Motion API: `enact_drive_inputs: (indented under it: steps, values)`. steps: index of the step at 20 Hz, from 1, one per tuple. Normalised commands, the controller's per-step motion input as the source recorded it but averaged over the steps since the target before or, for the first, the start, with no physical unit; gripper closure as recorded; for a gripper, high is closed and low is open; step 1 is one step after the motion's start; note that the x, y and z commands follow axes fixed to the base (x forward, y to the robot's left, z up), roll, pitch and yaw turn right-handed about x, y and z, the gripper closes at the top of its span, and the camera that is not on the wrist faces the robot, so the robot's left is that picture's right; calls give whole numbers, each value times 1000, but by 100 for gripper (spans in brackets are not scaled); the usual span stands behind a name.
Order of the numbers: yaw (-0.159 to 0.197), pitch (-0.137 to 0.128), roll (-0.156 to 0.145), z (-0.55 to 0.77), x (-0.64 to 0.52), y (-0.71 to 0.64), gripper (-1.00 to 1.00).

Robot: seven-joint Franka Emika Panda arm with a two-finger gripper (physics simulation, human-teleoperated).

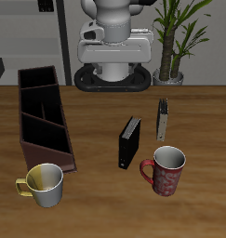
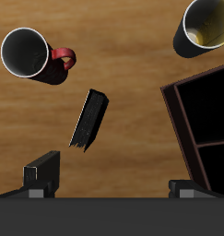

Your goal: Place the black book into the right desk caddy's right compartment

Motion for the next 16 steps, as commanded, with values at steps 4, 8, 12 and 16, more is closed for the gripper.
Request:
enact_drive_inputs:
  steps: [4, 8, 12, 16]
  values:
    - [-67, -6, -38, 18, 229, -58, -100]
    - [-34, -10, 2, -145, 140, 91, -100]
    - [-42, -18, -26, -331, 43, 183, -100]
    - [-55, -11, 18, -232, 46, 123, -100]
